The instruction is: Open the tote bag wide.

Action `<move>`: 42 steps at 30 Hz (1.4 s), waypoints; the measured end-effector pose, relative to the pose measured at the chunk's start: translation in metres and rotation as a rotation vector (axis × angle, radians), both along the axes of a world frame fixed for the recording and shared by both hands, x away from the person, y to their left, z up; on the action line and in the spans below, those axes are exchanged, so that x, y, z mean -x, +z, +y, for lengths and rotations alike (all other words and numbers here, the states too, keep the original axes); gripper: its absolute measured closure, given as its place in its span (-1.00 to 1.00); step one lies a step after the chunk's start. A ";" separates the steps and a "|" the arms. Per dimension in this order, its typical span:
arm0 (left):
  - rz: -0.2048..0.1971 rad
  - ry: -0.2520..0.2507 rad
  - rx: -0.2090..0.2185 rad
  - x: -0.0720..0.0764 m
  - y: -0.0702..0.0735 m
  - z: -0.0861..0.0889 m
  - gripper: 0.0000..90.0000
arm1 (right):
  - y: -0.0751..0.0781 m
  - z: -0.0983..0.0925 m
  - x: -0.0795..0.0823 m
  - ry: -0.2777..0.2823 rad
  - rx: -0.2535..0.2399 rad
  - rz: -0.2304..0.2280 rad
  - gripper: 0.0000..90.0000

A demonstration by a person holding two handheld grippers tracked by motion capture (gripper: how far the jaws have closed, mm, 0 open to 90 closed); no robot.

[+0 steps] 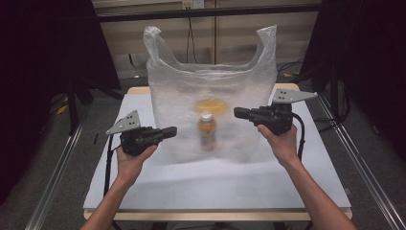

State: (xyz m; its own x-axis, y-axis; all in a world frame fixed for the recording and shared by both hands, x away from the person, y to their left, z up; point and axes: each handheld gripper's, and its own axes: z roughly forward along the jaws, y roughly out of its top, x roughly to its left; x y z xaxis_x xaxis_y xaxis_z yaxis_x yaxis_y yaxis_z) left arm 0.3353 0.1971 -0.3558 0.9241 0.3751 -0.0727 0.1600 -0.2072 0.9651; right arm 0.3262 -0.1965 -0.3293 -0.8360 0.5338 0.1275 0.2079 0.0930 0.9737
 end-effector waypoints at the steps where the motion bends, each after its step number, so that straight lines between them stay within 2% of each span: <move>1: 0.000 0.000 0.000 0.000 0.000 0.000 1.00 | 0.003 0.002 -0.003 0.001 0.001 -0.004 1.00; 4: -0.007 -0.004 -0.007 -0.009 0.008 -0.008 1.00 | 0.012 0.006 -0.009 0.008 -0.019 -0.011 1.00; 5: -0.014 -0.002 -0.024 -0.013 0.014 -0.013 1.00 | 0.015 0.008 -0.011 0.007 -0.015 -0.017 1.00; 10: -0.012 -0.018 -0.012 -0.023 0.027 -0.022 1.00 | 0.027 0.011 -0.021 -0.015 -0.032 -0.027 1.00; 14: -0.025 -0.022 0.008 -0.035 0.044 -0.031 1.00 | 0.036 0.009 -0.031 -0.033 -0.028 -0.025 1.00; 18: -0.037 -0.019 0.010 -0.043 0.056 -0.038 1.00 | 0.047 0.010 -0.040 -0.046 -0.028 -0.032 1.00; 21: -0.035 -0.013 0.019 -0.050 0.062 -0.041 1.00 | 0.057 0.013 -0.046 -0.056 -0.014 -0.040 1.00; 23: -0.036 -0.003 0.027 -0.058 0.068 -0.044 1.00 | 0.062 0.015 -0.051 -0.066 -0.016 -0.030 1.00; 31: -0.032 0.014 0.044 -0.088 0.093 -0.059 1.00 | 0.081 0.029 -0.077 -0.105 0.035 -0.007 1.00; 34: -0.030 0.010 0.062 -0.095 0.101 -0.066 1.00 | 0.083 0.036 -0.086 -0.129 0.081 0.008 1.00; 37: -0.033 0.007 0.056 -0.099 0.105 -0.073 1.00 | 0.083 0.041 -0.093 -0.144 0.095 0.024 1.00; 38: -0.030 0.003 0.057 -0.100 0.105 -0.075 1.00 | 0.080 0.041 -0.097 -0.156 0.090 0.035 1.00; 42: -0.030 -0.005 0.043 -0.099 0.102 -0.080 1.00 | 0.066 0.045 -0.104 -0.193 0.132 0.078 1.00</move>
State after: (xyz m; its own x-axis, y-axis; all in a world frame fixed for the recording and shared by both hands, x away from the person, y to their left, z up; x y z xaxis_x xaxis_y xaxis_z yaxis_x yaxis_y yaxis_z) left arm 0.4345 0.1166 -0.2535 0.9280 0.3676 -0.0607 0.1299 -0.1665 0.9774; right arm 0.4306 -0.1510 -0.2629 -0.7070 0.6992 0.1058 0.3080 0.1697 0.9361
